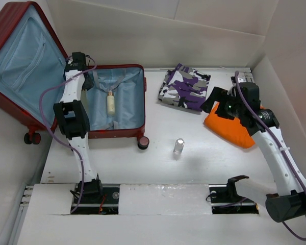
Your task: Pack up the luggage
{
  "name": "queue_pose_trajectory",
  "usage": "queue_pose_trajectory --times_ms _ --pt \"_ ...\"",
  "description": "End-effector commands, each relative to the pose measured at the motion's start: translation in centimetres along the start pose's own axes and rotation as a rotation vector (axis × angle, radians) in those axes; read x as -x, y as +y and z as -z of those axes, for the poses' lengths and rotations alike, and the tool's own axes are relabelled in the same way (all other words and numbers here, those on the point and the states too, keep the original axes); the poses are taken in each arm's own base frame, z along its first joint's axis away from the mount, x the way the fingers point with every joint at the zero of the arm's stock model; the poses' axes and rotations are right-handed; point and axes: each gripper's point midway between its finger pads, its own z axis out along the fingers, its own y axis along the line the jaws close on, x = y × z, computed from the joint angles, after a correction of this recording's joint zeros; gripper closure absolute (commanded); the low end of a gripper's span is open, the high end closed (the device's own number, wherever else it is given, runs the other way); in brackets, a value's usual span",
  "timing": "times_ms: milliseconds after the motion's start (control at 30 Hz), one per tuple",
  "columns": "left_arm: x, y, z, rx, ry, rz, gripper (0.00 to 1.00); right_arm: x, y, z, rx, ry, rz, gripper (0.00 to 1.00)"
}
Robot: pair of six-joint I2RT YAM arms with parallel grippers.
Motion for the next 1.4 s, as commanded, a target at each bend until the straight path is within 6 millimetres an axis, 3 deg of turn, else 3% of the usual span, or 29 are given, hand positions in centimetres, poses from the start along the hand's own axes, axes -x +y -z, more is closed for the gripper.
queue_pose_trajectory --times_ms 0,167,333,400,467,500,567,600,667,700,767,800,833,933,967,1133,1200,1367 --pt "0.3 -1.2 -0.9 -0.027 -0.001 0.004 0.33 2.4 1.2 0.5 0.012 -0.076 0.017 0.05" --pt "0.1 -2.4 -2.4 -0.060 0.001 0.007 0.29 3.1 0.7 0.4 -0.030 -0.089 0.024 0.05" --pt "1.1 -2.9 -1.4 -0.101 -0.023 0.037 0.29 3.3 0.4 0.3 -0.052 -0.090 0.022 0.05" --pt "2.7 -3.2 1.4 -0.167 -0.072 0.059 0.29 3.6 0.0 0.5 -0.067 -0.097 0.017 0.05" --pt "2.8 -4.6 4.4 -0.225 -0.106 0.034 0.29 3.6 0.0 0.5 -0.067 -0.097 0.017 0.05" --pt "3.6 -6.4 8.4 -0.313 -0.159 0.020 0.29 3.6 0.0 0.5 -0.067 -0.097 0.017 0.05" --pt "2.3 -8.9 11.8 -0.435 -0.157 -0.018 0.29 3.6 0.0 0.5 -0.067 -0.097 0.017 0.06" --pt "1.9 -11.6 16.5 -0.560 -0.211 -0.072 0.29 3.7 0.0 0.2 -0.067 -0.097 0.017 0.06" --pt "-2.0 -15.4 20.4 -0.693 -0.186 -0.184 0.27 3.9 -0.3 0.3 -0.075 -0.102 0.011 0.06" --pt "-5.0 -18.8 25.1 -0.804 -0.204 -0.285 0.26 4.0 -0.4 0.3 -0.084 -0.107 0.011 0.06" --pt "-9.7 -21.7 29.2 -0.905 -0.194 -0.418 0.23 4.4 -1.5 0.4 -0.131 -0.124 -0.010 0.07" --pt "-12.9 -22.7 30.0 -0.936 -0.159 -0.491 0.21 4.5 -1.7 0.4 -0.141 -0.131 -0.021 0.11" --pt "-16.7 -24.5 33.2 -1.018 -0.149 -0.572 0.20 4.6 -2.2 0.9 -0.161 -0.143 -0.039 0.11" --pt "-24.2 -25.7 35.6 -1.090 -0.071 -0.691 0.19 4.8 -3.4 1.5 -0.206 -0.157 -0.066 0.14" --pt "-25.6 -25.9 36.9 -1.149 -0.058 -0.713 0.17 4.9 -4.0 1.9 -0.227 -0.164 -0.075 0.14" --pt "-32.8 -25.4 37.3 -1.174 0.039 -0.830 0.17 4.8 -4.9 3.1 -0.249 -0.181 -0.093 0.11" --pt "-34.0 -25.4 37.2 -1.173 0.050 -0.861 0.17 4.4 -4.8 3.3 -0.243 -0.171 -0.093 0.11" --pt "-36.0 -25.0 34.6 -1.106 0.095 -0.896 0.19 4.0 -4.8 3.7 -0.232 -0.167 -0.098 0.11"
